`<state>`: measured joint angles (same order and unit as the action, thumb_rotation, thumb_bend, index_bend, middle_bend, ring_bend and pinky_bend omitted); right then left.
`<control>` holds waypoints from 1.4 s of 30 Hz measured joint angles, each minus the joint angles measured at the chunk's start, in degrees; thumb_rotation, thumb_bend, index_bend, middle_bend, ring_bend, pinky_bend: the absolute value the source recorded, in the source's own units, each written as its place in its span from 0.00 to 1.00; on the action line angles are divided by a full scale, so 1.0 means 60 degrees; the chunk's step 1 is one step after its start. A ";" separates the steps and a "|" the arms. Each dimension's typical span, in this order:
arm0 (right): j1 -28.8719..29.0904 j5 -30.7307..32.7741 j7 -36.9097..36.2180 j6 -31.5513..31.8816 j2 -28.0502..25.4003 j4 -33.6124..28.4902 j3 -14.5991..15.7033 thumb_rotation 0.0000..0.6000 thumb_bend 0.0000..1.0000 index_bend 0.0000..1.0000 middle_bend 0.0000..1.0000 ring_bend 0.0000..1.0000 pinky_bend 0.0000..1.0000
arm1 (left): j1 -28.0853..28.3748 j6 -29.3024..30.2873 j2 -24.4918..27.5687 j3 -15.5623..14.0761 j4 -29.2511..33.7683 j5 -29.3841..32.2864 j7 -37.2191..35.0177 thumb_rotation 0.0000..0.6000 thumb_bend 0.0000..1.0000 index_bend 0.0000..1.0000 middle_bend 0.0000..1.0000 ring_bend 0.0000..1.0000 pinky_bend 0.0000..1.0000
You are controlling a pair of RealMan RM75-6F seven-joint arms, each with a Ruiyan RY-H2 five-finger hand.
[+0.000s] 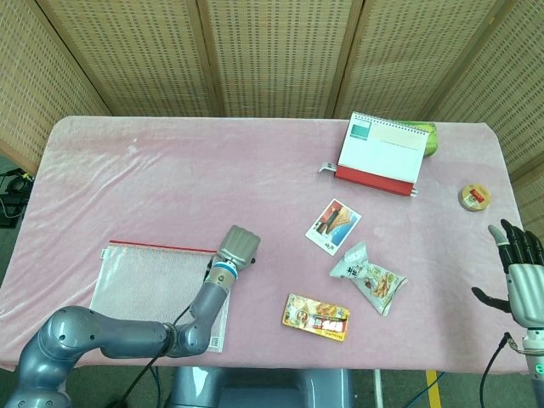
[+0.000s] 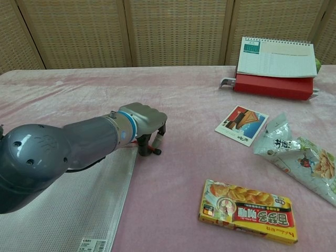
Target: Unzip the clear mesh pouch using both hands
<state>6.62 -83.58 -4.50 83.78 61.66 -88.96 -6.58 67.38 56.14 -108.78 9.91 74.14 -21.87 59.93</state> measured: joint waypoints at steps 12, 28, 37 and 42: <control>-0.0022 -0.0070 -0.0048 0.0055 -0.0016 -0.0029 0.0024 1.00 0.00 0.00 0.00 0.00 0.00 | -0.0098 0.0069 0.0278 0.0171 0.0349 -0.0193 -0.0306 1.00 0.48 0.76 0.96 0.87 1.00; 0.0090 -0.0215 -0.0131 -0.0280 0.0016 -0.0197 0.0186 1.00 0.00 0.00 0.00 0.00 0.00 | -0.0798 0.0357 0.2295 0.0757 0.2608 -0.0852 -0.1890 1.00 0.51 0.85 0.96 0.87 1.00; 0.1086 -0.0500 -0.0940 -0.2118 -0.0422 -0.1027 0.0302 1.00 0.00 0.02 0.41 0.39 0.02 | -0.1271 0.0047 0.3584 0.0927 0.3753 -0.2074 -0.3338 1.00 0.52 0.87 0.97 0.87 1.00; 0.2084 -0.0292 -0.1574 -0.3928 -0.0988 -0.1941 0.0189 1.00 0.00 0.03 0.63 0.63 0.62 | -0.1486 0.0050 0.3956 0.1024 0.4267 -0.2873 -0.4137 1.00 0.54 0.87 0.97 0.87 1.00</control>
<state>19.12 -85.34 -13.94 60.22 55.73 -100.60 -5.44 58.47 56.44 -85.04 16.05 99.74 -39.10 35.11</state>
